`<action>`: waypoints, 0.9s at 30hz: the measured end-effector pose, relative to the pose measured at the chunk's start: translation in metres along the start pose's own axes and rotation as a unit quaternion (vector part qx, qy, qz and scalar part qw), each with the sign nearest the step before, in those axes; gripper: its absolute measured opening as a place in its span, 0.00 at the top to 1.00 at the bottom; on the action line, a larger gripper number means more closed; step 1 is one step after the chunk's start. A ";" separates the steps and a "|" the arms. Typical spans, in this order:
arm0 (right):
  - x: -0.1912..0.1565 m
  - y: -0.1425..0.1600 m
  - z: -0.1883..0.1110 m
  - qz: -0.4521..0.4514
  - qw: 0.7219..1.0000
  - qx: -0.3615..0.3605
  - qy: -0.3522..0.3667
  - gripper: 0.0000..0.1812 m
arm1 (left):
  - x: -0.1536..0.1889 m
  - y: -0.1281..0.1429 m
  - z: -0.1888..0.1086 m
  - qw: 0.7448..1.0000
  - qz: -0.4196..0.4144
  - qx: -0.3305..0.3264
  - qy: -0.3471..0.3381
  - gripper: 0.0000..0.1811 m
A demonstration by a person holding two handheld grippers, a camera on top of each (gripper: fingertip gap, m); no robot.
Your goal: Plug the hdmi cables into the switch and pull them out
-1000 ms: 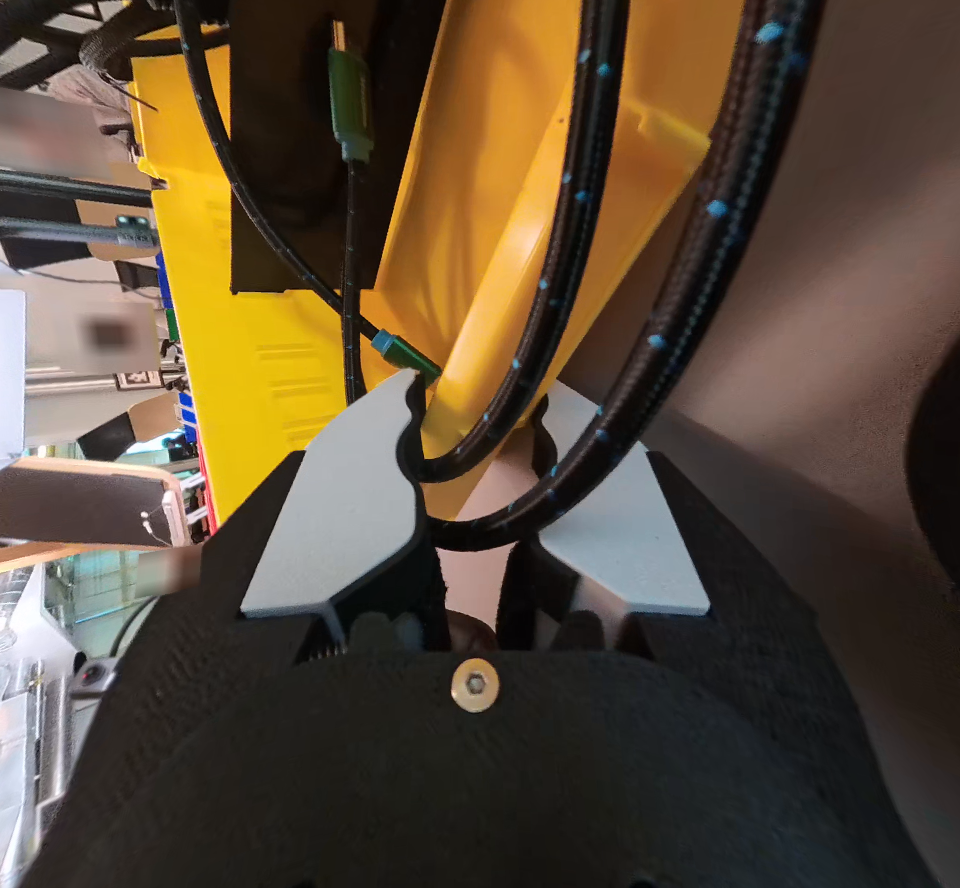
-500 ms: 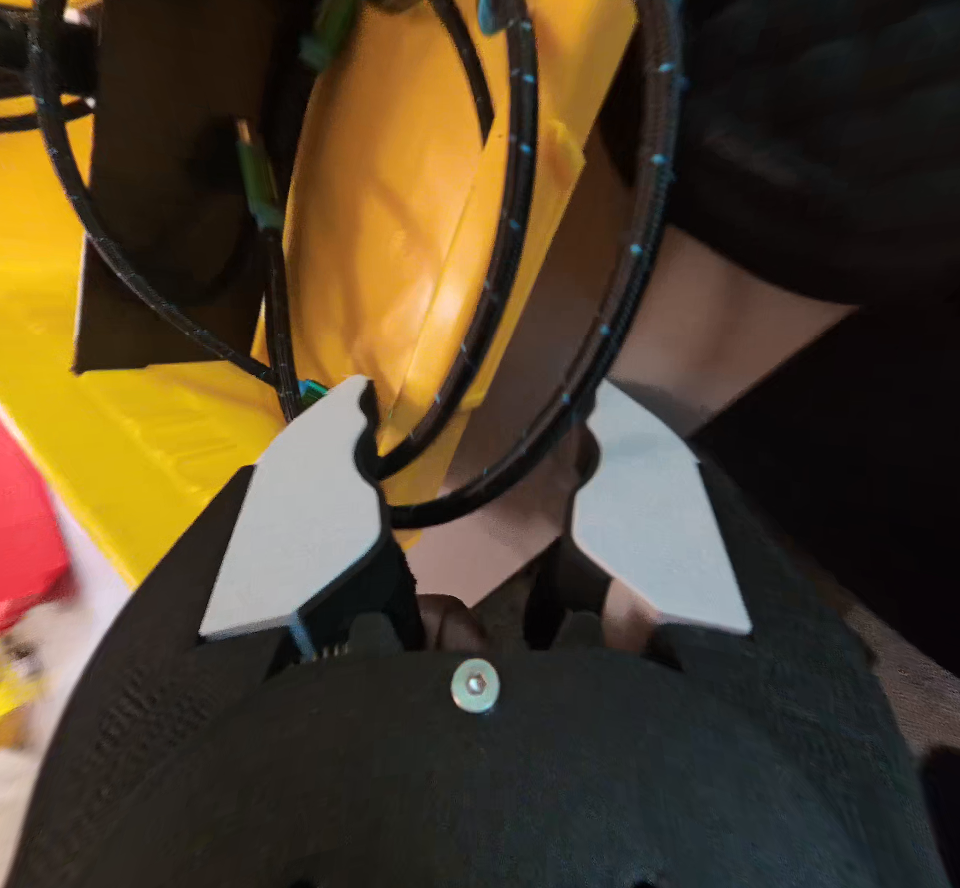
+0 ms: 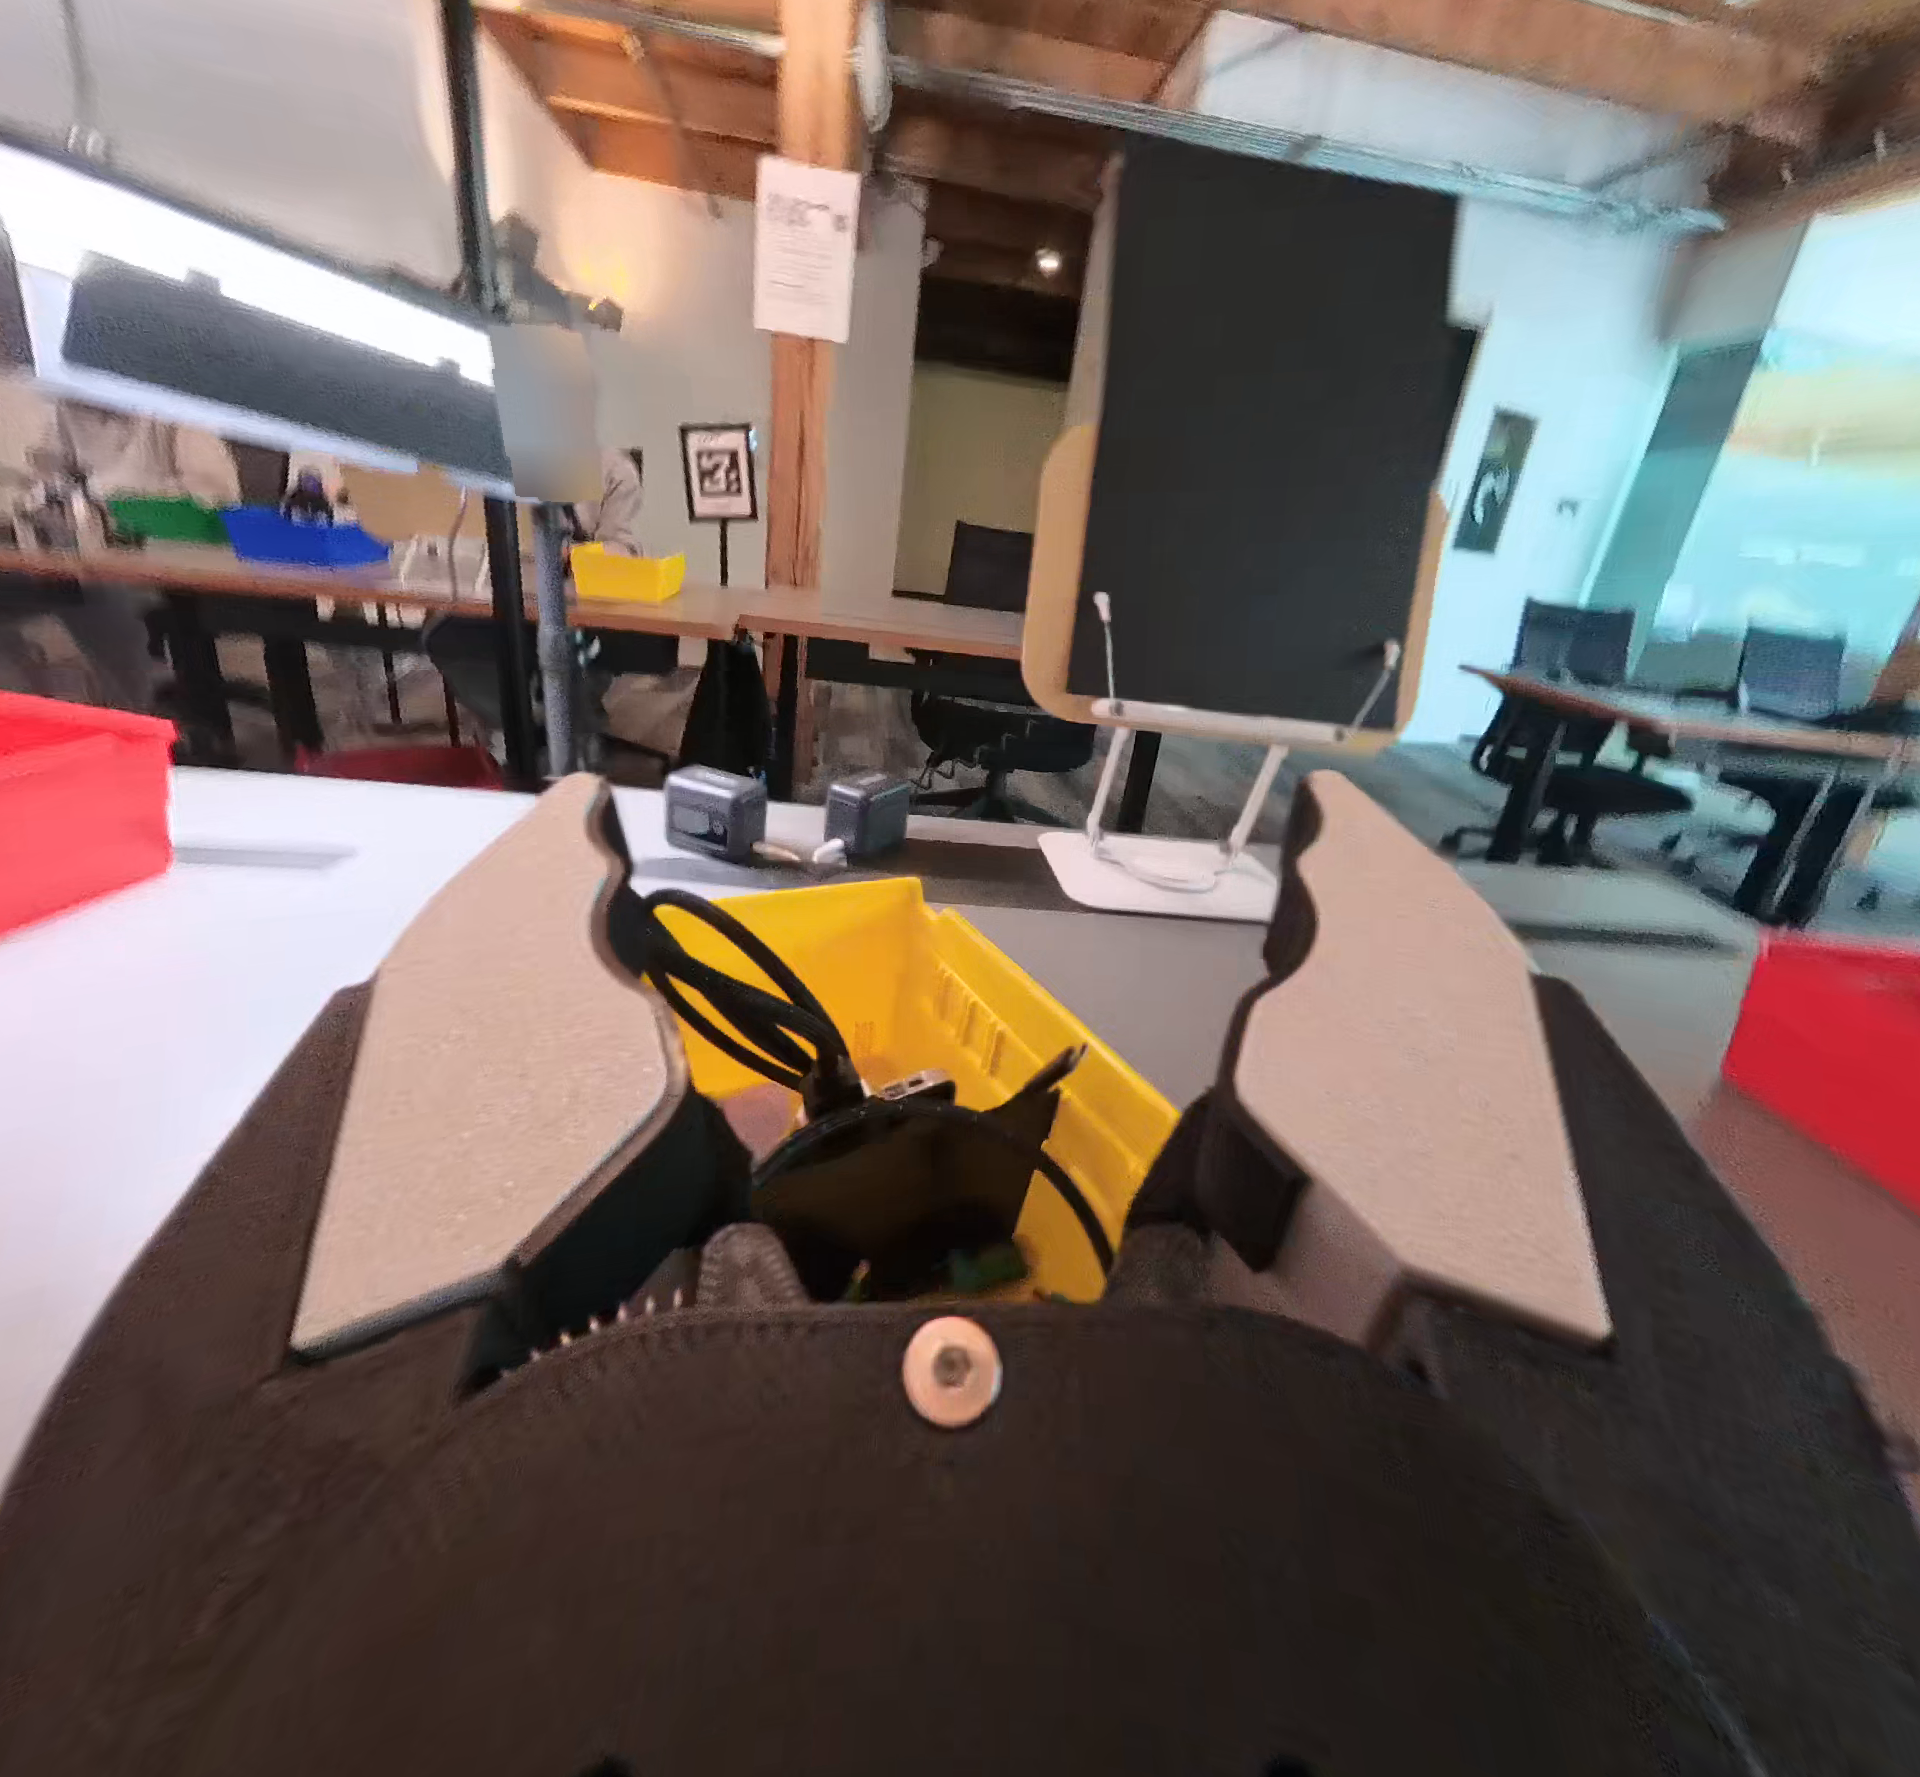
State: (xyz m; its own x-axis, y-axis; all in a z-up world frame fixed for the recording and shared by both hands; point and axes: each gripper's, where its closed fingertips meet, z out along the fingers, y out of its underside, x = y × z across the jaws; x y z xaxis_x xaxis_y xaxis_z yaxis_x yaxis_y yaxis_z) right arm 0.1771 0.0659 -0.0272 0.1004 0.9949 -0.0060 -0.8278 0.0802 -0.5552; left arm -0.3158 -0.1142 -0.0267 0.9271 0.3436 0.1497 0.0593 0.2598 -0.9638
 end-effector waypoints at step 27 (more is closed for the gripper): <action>0.013 0.051 -0.007 0.167 0.985 0.003 0.048 0.44 | -0.025 0.070 0.100 0.963 0.204 -0.174 0.034 0.95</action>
State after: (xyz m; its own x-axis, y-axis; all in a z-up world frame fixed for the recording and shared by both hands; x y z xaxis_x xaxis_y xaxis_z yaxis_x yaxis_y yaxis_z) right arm 0.1402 0.0829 -0.0618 -0.1274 0.9554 -0.2664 -0.8261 -0.2509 -0.5046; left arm -0.3724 -0.0142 -0.0758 0.9206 0.2904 -0.2610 -0.2062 -0.2060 -0.9566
